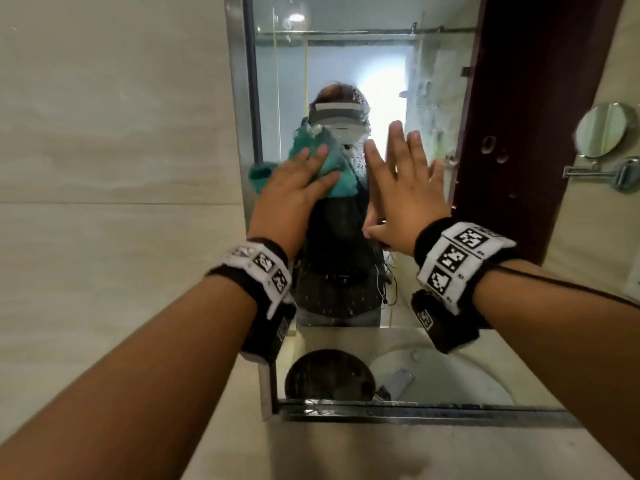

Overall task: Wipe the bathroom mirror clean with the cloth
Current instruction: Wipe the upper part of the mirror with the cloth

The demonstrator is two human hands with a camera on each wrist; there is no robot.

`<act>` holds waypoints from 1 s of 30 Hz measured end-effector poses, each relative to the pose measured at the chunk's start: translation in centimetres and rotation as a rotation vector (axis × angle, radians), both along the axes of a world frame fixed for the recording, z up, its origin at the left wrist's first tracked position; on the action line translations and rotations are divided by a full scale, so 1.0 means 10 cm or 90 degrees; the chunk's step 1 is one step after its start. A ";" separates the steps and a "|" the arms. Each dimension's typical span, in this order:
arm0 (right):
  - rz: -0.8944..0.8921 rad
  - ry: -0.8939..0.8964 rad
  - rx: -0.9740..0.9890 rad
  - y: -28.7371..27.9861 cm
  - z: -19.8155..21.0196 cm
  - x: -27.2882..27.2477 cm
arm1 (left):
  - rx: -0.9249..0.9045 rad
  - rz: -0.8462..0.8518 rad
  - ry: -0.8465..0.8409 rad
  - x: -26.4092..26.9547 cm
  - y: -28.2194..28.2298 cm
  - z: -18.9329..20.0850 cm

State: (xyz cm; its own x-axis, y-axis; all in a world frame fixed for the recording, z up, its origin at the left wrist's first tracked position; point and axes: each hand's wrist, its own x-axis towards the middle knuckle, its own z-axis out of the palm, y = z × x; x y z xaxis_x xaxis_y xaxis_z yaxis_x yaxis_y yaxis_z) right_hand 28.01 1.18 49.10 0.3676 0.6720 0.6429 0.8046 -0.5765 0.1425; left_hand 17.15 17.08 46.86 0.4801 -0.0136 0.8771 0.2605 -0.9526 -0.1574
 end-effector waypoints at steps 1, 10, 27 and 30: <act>-0.006 0.009 -0.002 0.04 0.00 -0.01 | -0.003 -0.019 -0.006 0.00 0.03 -0.18; -0.025 0.026 0.005 0.05 -0.01 -0.06 | 0.218 -0.028 0.167 -0.27 0.16 -0.13; -0.013 0.036 0.031 0.05 -0.04 -0.04 | 0.132 -0.022 0.144 -0.31 0.17 -0.14; -0.010 0.036 0.033 0.06 -0.05 -0.03 | 0.052 0.018 0.060 -0.25 0.13 -0.03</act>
State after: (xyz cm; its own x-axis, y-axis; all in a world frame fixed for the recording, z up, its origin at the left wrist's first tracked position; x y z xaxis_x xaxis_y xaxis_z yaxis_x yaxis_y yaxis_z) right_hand 27.76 1.74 48.60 0.4155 0.6321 0.6541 0.8010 -0.5951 0.0662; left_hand 14.62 18.42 46.58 0.5615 -0.0693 0.8245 0.2668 -0.9281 -0.2597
